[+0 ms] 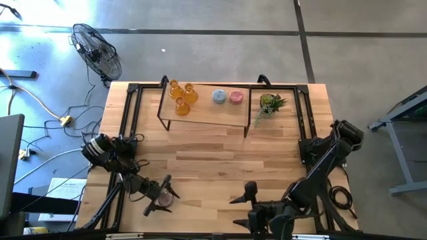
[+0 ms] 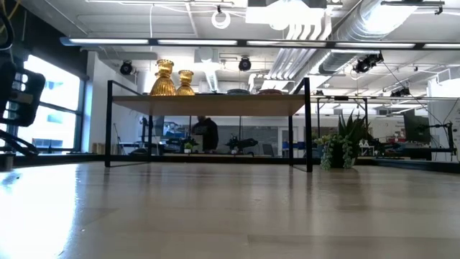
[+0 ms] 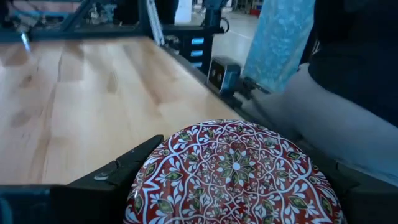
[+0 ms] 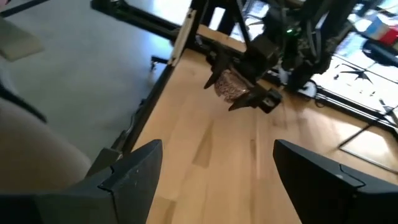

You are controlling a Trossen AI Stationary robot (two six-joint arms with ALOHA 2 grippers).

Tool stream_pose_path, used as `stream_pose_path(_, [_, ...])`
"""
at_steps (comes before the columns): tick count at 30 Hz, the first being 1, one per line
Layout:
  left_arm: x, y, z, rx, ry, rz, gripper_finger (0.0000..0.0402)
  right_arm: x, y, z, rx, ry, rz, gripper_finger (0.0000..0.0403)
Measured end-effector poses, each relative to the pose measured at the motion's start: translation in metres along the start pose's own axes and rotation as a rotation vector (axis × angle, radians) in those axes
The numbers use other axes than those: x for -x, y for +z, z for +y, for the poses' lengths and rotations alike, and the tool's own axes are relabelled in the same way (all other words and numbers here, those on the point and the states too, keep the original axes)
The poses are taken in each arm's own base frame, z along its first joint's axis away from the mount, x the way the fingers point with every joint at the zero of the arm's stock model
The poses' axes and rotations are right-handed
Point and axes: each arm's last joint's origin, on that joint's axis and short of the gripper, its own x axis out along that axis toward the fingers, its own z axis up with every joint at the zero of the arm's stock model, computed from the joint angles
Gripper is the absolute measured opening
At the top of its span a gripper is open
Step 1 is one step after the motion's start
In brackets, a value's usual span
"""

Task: Pick & Place candle stick holders
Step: Put the red scented candle on the shelf

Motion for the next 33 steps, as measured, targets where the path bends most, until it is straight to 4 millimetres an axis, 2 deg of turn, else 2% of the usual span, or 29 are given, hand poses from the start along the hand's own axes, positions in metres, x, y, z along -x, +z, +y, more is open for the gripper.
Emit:
stream_pose_path(10, [-0.026, 0.015, -0.015, -0.036, 0.013, -0.067, 0.0275, -0.014, 0.000, -0.014, 0.051, 0.105, 0.024, 0.0302])
stream_pose_path(18, [-0.042, 0.030, -0.025, -0.090, 0.010, -0.137, 0.0275, -0.017, 0.002, -0.021, 0.231, 0.007, 0.011, 0.0302])
stream_pose_path(25, [-0.046, 0.057, -0.032, -0.142, 0.020, -0.262, 0.0275, -0.017, 0.007, -0.023, 0.344, -0.086, -0.017, 0.0302])
stream_pose_path(33, [-0.043, 0.070, -0.029, -0.156, 0.126, -0.203, 0.0275, -0.019, 0.010, -0.025, 0.419, -0.037, -0.054, 0.0302])
